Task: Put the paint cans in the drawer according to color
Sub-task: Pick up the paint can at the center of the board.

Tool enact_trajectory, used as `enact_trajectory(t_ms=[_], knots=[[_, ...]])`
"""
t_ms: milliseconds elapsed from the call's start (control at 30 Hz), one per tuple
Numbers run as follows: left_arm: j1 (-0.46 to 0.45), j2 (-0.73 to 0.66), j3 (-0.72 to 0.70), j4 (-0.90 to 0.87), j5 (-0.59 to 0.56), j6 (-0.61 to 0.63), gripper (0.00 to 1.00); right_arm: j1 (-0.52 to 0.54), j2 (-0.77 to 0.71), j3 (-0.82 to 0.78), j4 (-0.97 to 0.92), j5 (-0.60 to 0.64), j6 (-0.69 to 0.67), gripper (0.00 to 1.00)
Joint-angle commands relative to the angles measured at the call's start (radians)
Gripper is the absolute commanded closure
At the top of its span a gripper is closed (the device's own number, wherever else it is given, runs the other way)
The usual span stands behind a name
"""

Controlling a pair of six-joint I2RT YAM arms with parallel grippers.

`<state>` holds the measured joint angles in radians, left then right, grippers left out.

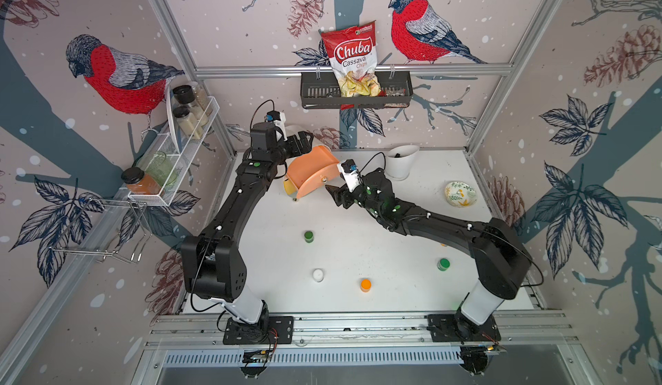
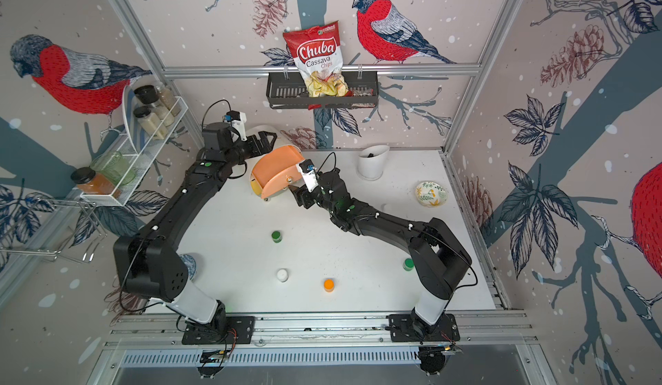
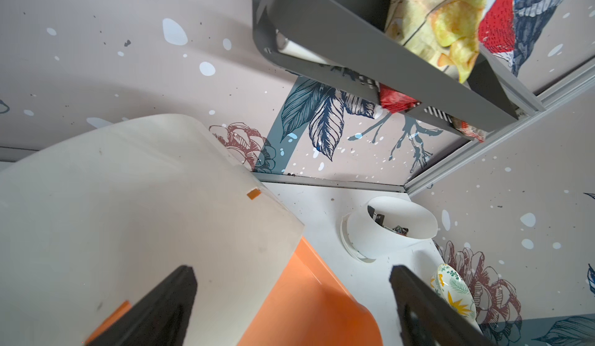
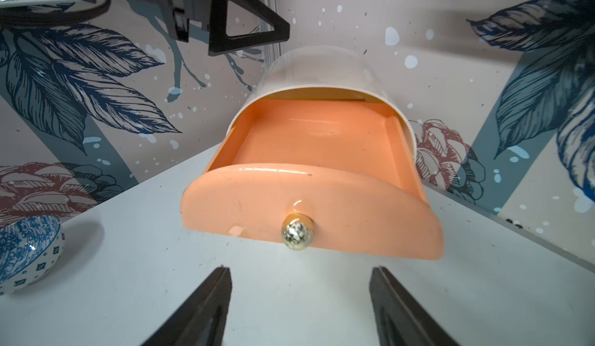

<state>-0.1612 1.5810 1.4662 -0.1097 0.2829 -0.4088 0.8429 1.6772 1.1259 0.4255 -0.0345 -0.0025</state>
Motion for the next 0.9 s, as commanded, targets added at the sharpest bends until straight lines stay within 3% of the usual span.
enact_trajectory(t_ms=[0, 200, 500, 633, 733, 867], knots=[[-0.049, -0.071, -0.04, -0.028, -0.096, 0.035, 0.03, -0.006, -0.061, -0.064, 0.095, 0.033, 0.004, 0.26], [-0.225, -0.21, -0.149, -0.031, -0.245, 0.056, 0.03, -0.041, -0.207, -0.2, 0.137, 0.093, 0.04, 0.23], [-0.579, -0.294, -0.301, -0.03, -0.408, 0.08, 0.03, -0.146, -0.38, -0.288, -0.026, 0.225, 0.207, 0.2], [-0.699, -0.309, -0.372, -0.013, -0.445, 0.02, 0.03, -0.197, -0.419, -0.267, -0.196, 0.354, 0.305, 0.19], [-0.77, -0.335, -0.464, 0.013, -0.449, -0.047, 0.03, -0.258, -0.479, -0.276, -0.293, 0.356, 0.406, 0.19], [-0.86, -0.353, -0.583, -0.007, -0.492, -0.113, 0.03, -0.325, -0.537, -0.36, -0.272, 0.341, 0.516, 0.19]])
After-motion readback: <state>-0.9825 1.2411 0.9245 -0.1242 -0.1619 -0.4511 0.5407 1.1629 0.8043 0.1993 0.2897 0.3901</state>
